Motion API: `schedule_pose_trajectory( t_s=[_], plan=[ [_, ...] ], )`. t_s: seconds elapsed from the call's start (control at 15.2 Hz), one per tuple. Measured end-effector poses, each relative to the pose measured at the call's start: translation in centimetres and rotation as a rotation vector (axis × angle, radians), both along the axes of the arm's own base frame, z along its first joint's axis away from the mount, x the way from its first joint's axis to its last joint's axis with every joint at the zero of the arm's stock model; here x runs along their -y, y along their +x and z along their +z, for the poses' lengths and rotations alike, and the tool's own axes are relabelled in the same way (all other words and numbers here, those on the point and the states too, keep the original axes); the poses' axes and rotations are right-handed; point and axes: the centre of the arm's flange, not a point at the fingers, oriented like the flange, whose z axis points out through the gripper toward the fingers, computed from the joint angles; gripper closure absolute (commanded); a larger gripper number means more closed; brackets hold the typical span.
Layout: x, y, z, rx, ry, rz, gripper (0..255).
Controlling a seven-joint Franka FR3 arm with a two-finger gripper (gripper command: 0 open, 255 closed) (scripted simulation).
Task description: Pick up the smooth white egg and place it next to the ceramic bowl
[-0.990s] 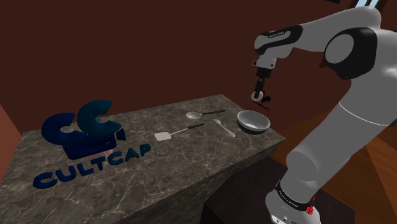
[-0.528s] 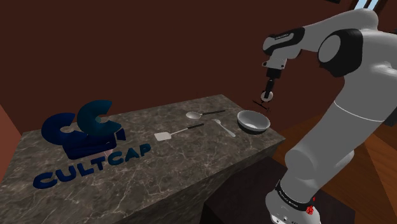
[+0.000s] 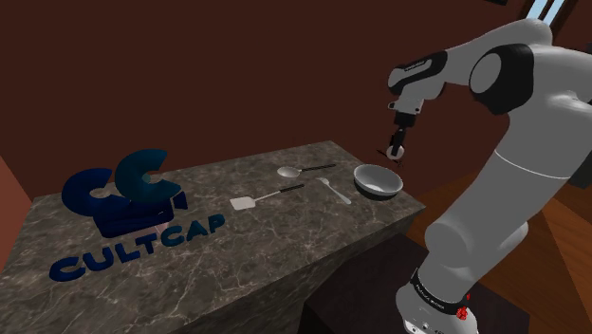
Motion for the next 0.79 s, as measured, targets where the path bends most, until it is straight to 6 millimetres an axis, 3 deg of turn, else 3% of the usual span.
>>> schedule_pose_trajectory(
  t_s=[0.79],
  plan=[
    [0.0, 0.1, -6.5, 0.0, 0.0, 0.0, 255]
  ],
)
